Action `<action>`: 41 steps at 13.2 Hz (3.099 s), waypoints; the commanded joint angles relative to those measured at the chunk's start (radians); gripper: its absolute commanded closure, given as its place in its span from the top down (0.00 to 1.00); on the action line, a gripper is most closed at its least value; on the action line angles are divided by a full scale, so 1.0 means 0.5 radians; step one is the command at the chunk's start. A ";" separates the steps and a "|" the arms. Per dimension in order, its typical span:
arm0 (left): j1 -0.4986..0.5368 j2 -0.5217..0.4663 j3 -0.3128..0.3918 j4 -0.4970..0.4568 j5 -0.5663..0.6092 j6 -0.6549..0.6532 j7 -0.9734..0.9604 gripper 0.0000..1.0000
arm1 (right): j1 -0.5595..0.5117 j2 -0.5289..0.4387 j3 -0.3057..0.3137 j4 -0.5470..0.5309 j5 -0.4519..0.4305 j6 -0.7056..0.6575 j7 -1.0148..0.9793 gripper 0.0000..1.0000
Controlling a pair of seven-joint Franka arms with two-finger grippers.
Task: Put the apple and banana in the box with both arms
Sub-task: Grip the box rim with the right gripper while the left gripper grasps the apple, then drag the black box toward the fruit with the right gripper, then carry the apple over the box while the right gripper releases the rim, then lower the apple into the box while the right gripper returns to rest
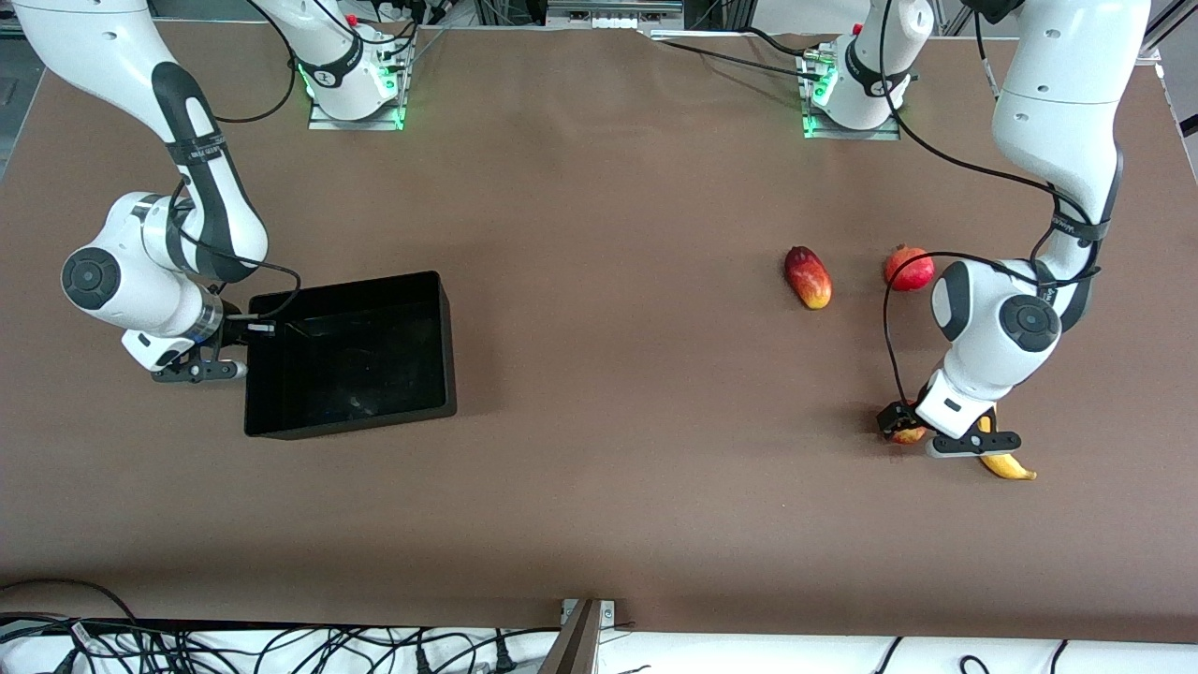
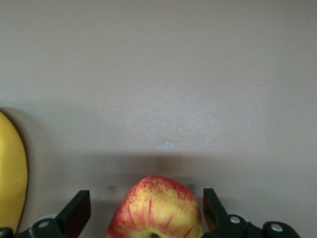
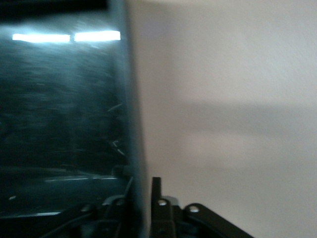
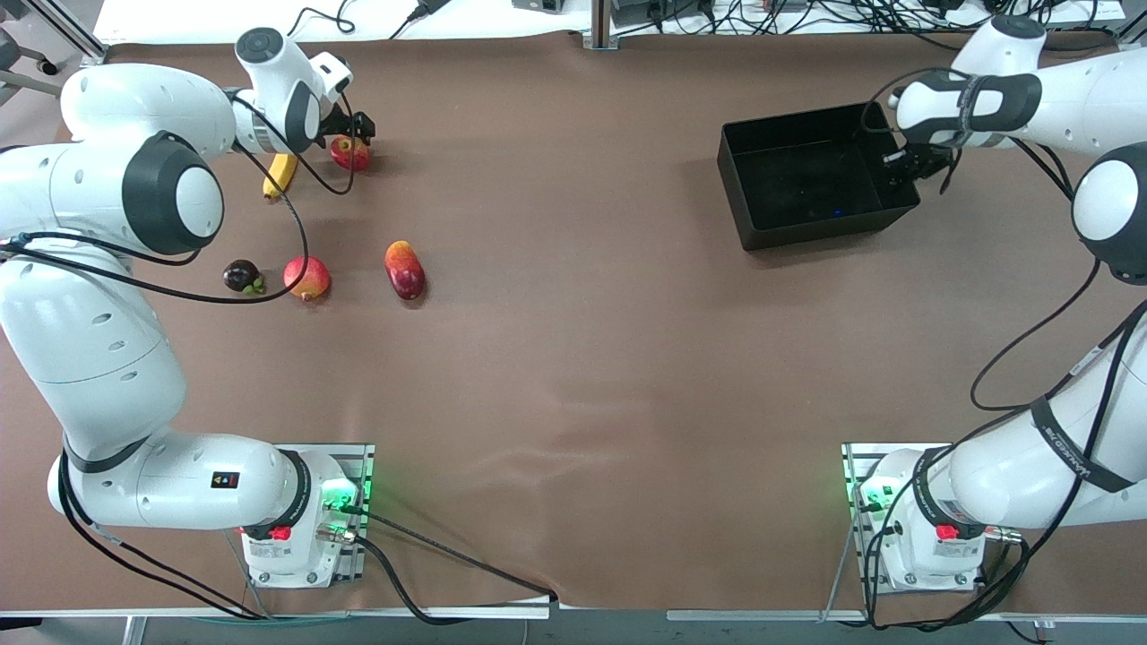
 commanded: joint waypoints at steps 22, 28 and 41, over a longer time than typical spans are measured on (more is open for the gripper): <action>-0.105 -0.426 -0.410 0.526 0.096 -1.756 -0.892 0.00 | 1.450 0.630 0.205 1.046 0.168 -0.031 1.951 0.69; -0.150 -0.346 -0.696 0.501 0.099 -1.643 -1.377 0.00 | 1.258 0.343 0.043 1.046 0.144 -0.264 1.884 1.00; -0.586 0.031 -0.892 0.330 0.397 -1.015 -1.635 0.00 | 0.369 -0.860 -0.051 0.460 0.200 -1.236 0.694 1.00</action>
